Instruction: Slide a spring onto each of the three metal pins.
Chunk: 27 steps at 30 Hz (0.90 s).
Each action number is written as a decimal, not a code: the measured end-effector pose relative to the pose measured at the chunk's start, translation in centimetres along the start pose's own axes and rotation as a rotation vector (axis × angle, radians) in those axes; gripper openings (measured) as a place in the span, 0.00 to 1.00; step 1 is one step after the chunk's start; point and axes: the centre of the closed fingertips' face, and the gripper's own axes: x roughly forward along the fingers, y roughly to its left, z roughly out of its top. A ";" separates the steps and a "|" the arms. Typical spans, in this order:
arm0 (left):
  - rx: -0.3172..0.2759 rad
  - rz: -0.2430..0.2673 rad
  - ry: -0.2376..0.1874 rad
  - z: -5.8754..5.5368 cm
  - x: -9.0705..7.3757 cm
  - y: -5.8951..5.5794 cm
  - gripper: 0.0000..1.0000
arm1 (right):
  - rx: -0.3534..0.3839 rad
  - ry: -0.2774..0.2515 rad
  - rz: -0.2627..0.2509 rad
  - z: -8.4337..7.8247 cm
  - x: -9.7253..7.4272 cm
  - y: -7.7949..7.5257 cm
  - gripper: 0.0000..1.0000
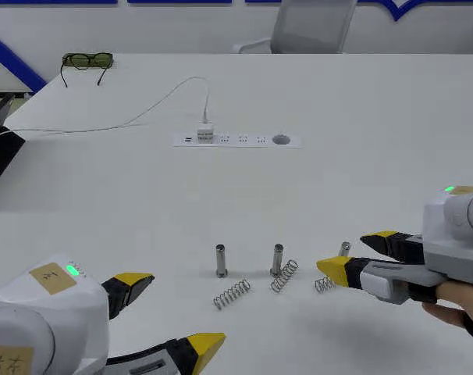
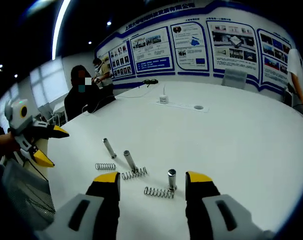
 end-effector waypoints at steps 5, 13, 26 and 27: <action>0.029 -0.024 0.022 -0.4 1.3 0.1 0.62 | 0.001 -0.049 0.015 0.4 -0.9 0.8 0.57; 0.071 -0.048 0.056 -1.3 3.3 0.4 0.60 | -0.018 -0.091 0.057 0.6 -2.2 2.2 0.60; 0.127 -0.081 0.110 -3.0 6.3 0.8 0.47 | -0.026 -0.108 0.100 0.0 -3.2 4.3 0.62; 0.137 -0.084 0.115 -3.1 6.5 0.8 0.46 | -0.025 -0.104 0.102 -0.1 -3.2 4.3 0.62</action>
